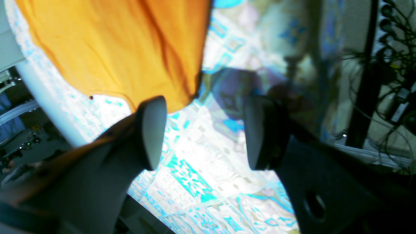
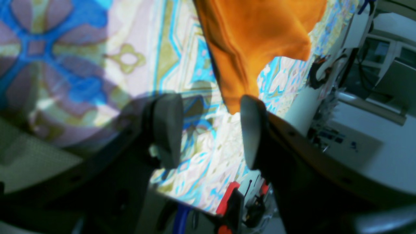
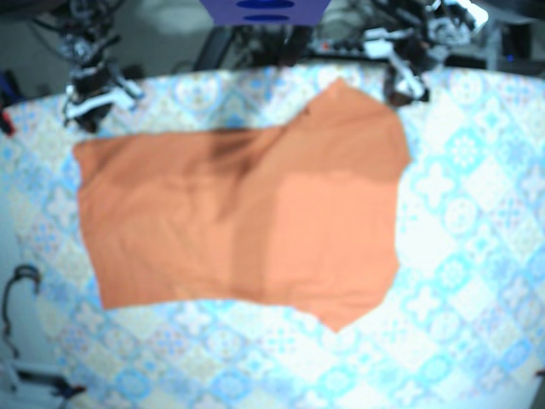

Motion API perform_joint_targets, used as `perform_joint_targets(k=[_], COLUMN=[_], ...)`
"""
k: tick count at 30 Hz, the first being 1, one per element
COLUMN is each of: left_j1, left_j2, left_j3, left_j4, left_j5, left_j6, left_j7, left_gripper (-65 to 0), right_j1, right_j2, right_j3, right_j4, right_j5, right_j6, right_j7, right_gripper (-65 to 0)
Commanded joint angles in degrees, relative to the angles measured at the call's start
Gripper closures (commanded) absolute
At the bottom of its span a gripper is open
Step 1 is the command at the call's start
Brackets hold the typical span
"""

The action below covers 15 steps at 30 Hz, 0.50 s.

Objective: Fold the T-shirt properly
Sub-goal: 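Lower both grippers toward the shirt's shoulder corners, then grasp the orange shirt's shoulder corners with both grippers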

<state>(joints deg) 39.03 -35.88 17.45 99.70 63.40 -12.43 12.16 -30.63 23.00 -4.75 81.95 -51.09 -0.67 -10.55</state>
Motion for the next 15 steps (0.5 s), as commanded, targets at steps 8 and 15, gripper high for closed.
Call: perform_joint_targets(k=[8, 15], left_j1=[0.2, 0.2], left_j2=[-0.6, -0.6], left_j3=[-0.4, -1.9], left_j4=[0.8, 0.8], left_j5=[0.1, 0.0], left_j6=[0.8, 0.7], left_j7=[0.1, 0.1], left_gripper=[-37.5, -37.5], right_j1=[3.7, 6.3], right_j2=[1.3, 1.4], right_j3=[-4.2, -5.5], right_j4=[-5.4, -8.2], right_j5=[-0.1, -0.2], right_j6=[-0.7, -0.8], right_j7=[0.6, 0.6], right_gripper=[-29.3, -29.3])
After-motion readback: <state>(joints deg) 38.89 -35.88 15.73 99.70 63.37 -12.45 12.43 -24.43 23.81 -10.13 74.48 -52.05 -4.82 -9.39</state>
